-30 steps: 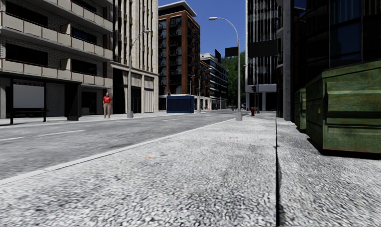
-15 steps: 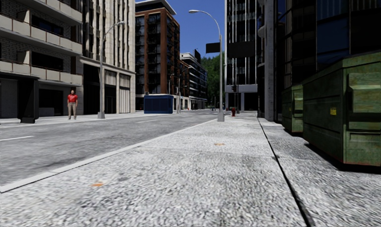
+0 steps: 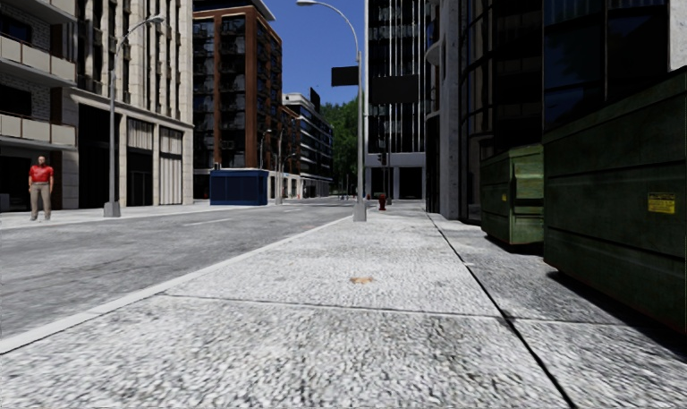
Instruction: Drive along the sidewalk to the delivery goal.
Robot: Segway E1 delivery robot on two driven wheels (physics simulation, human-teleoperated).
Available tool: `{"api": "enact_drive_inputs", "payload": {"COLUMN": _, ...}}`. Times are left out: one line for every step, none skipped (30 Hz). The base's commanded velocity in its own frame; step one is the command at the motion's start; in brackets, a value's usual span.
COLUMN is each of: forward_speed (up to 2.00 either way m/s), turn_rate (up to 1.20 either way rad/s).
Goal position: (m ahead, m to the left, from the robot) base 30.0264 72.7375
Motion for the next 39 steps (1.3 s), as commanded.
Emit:
{"api": "enact_drive_inputs", "payload": {"forward_speed": 2.0, "turn_rate": -0.37}}
{"api": "enact_drive_inputs", "payload": {"forward_speed": 2.0, "turn_rate": -0.37}}
{"api": "enact_drive_inputs", "payload": {"forward_speed": 2.0, "turn_rate": -0.37}}
{"api": "enact_drive_inputs", "payload": {"forward_speed": 2.0, "turn_rate": -0.37}}
{"api": "enact_drive_inputs", "payload": {"forward_speed": 2.0, "turn_rate": -0.37}}
{"api": "enact_drive_inputs", "payload": {"forward_speed": 2.0, "turn_rate": -0.37}}
{"api": "enact_drive_inputs", "payload": {"forward_speed": 2.0, "turn_rate": -0.37}}
{"api": "enact_drive_inputs", "payload": {"forward_speed": 2.0, "turn_rate": -0.37}}
{"api": "enact_drive_inputs", "payload": {"forward_speed": 2.0, "turn_rate": -0.37}}
{"api": "enact_drive_inputs", "payload": {"forward_speed": 2.0, "turn_rate": -0.37}}
{"api": "enact_drive_inputs", "payload": {"forward_speed": 2.0, "turn_rate": -0.37}}
{"api": "enact_drive_inputs", "payload": {"forward_speed": 2.0, "turn_rate": -0.37}}
{"api": "enact_drive_inputs", "payload": {"forward_speed": 2.0, "turn_rate": -0.37}}
{"api": "enact_drive_inputs", "payload": {"forward_speed": 2.0, "turn_rate": -0.37}}
{"api": "enact_drive_inputs", "payload": {"forward_speed": 2.0, "turn_rate": -0.37}}
{"api": "enact_drive_inputs", "payload": {"forward_speed": 2.0, "turn_rate": -0.37}}
{"api": "enact_drive_inputs", "payload": {"forward_speed": 2.0, "turn_rate": -0.37}}
{"api": "enact_drive_inputs", "payload": {"forward_speed": 2.0, "turn_rate": -0.37}}
{"api": "enact_drive_inputs", "payload": {"forward_speed": 2.0, "turn_rate": -0.37}}
{"api": "enact_drive_inputs", "payload": {"forward_speed": 2.0, "turn_rate": -0.37}}
{"api": "enact_drive_inputs", "payload": {"forward_speed": 2.0, "turn_rate": 0.0}}
{"api": "enact_drive_inputs", "payload": {"forward_speed": 2.0, "turn_rate": 0.0}}
{"api": "enact_drive_inputs", "payload": {"forward_speed": 2.0, "turn_rate": 0.0}}
{"api": "enact_drive_inputs", "payload": {"forward_speed": 2.0, "turn_rate": 0.0}}
{"api": "enact_drive_inputs", "payload": {"forward_speed": 2.0, "turn_rate": 0.0}}
{"api": "enact_drive_inputs", "payload": {"forward_speed": 2.0, "turn_rate": 0.0}}
{"api": "enact_drive_inputs", "payload": {"forward_speed": 2.0, "turn_rate": 0.0}}
{"api": "enact_drive_inputs", "payload": {"forward_speed": 2.0, "turn_rate": 0.0}}
{"api": "enact_drive_inputs", "payload": {"forward_speed": 2.0, "turn_rate": 0.0}}
{"api": "enact_drive_inputs", "payload": {"forward_speed": 2.0, "turn_rate": 0.0}}
{"api": "enact_drive_inputs", "payload": {"forward_speed": 2.0, "turn_rate": 0.0}}
{"api": "enact_drive_inputs", "payload": {"forward_speed": 2.0, "turn_rate": 0.0}}
{"api": "enact_drive_inputs", "payload": {"forward_speed": 2.0, "turn_rate": 0.0}}
{"api": "enact_drive_inputs", "payload": {"forward_speed": 2.0, "turn_rate": 0.0}}
{"api": "enact_drive_inputs", "payload": {"forward_speed": 2.0, "turn_rate": 0.0}}
{"api": "enact_drive_inputs", "payload": {"forward_speed": 2.0, "turn_rate": 0.0}}
{"api": "enact_drive_inputs", "payload": {"forward_speed": 2.0, "turn_rate": 0.0}}
{"api": "enact_drive_inputs", "payload": {"forward_speed": 2.0, "turn_rate": 0.0}}
{"api": "enact_drive_inputs", "payload": {"forward_speed": 2.0, "turn_rate": 0.0}}
